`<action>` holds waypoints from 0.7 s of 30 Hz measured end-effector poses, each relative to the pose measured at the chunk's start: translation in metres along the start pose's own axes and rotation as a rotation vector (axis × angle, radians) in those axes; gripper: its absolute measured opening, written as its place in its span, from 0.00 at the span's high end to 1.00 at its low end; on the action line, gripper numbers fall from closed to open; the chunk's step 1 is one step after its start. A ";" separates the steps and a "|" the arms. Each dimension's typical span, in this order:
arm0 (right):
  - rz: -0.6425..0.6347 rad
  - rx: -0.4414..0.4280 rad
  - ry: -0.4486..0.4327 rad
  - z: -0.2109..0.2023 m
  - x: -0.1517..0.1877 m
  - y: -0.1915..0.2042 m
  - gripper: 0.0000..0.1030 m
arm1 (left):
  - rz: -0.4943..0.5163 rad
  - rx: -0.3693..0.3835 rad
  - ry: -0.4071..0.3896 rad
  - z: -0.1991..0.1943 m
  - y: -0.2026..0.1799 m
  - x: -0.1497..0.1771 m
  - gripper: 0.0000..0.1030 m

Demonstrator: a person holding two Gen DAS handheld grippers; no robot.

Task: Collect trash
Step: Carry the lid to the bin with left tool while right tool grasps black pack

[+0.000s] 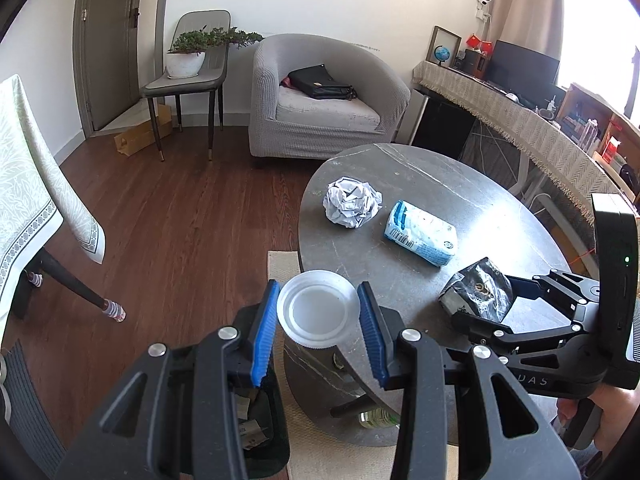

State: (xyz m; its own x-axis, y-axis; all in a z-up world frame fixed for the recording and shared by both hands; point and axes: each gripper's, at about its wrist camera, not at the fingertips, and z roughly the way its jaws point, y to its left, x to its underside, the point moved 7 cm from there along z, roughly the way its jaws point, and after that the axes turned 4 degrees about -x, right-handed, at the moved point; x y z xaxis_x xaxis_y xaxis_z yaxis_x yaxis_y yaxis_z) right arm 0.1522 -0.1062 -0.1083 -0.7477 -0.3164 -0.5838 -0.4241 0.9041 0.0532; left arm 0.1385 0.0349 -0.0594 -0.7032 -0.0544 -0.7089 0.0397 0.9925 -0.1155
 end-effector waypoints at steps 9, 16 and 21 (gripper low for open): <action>-0.020 -0.047 -0.027 -0.011 -0.010 0.026 0.31 | -0.039 -0.027 -0.003 -0.010 0.023 0.004 0.59; -0.052 -0.091 -0.044 -0.014 -0.016 0.053 0.31 | -0.056 -0.072 0.026 -0.009 0.047 0.016 0.59; -0.094 -0.120 -0.061 -0.017 -0.019 0.071 0.31 | -0.078 -0.095 0.056 -0.006 0.065 0.028 0.59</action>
State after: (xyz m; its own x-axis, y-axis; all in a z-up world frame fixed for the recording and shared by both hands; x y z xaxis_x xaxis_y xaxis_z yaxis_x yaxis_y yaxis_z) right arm 0.1278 -0.0403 -0.0800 -0.6710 -0.3761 -0.6390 -0.5514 0.8293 0.0909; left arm 0.1171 0.0982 -0.0827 -0.7404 -0.1279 -0.6599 -0.0822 0.9916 -0.1000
